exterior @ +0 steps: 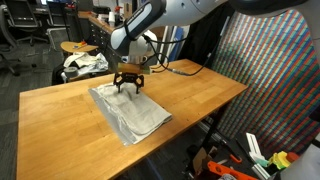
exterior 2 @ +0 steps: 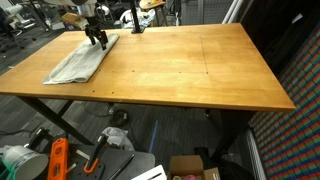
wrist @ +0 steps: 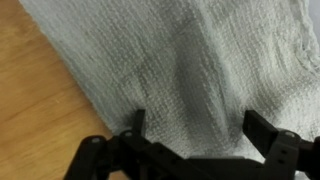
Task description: Fold the towel on the table
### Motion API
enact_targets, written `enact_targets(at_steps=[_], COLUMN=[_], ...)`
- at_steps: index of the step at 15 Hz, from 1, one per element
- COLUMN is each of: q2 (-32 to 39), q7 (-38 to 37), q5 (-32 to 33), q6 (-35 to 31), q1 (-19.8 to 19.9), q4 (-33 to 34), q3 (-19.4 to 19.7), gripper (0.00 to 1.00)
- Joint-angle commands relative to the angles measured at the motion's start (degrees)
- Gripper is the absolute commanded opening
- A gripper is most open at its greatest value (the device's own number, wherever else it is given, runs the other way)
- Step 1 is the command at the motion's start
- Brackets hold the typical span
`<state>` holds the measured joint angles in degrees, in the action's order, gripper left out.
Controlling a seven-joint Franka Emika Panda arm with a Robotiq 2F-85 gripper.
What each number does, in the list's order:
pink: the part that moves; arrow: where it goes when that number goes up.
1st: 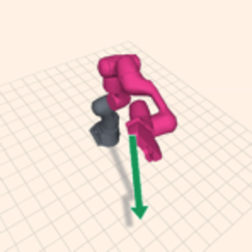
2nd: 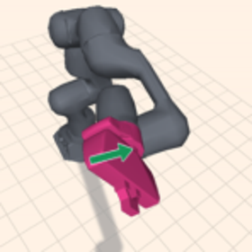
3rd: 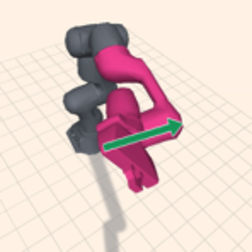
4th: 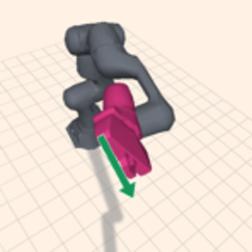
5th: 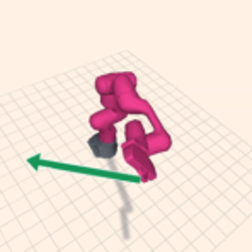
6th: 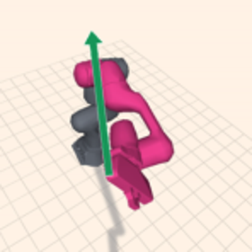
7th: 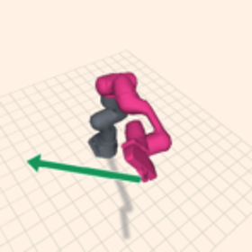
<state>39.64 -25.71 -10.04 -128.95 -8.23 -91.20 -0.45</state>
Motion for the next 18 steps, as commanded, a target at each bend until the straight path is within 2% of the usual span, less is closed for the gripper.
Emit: enact_targets(at_steps=[1,7,13,18], q2=[1.0,1.4,0.7,-3.1], q7=[1.9,3.2,4.2,4.7], q5=[-2.5,-5.2,-6.9,-7.5], q6=[2.3,4.7,4.3,4.3], q1=[2.3,4.8,6.1,6.9], q4=[2.7,3.4,3.0,1.7], q3=[-0.9,-1.2,-1.2,-0.9], gripper=[1.00,1.00,1.00,1.00])
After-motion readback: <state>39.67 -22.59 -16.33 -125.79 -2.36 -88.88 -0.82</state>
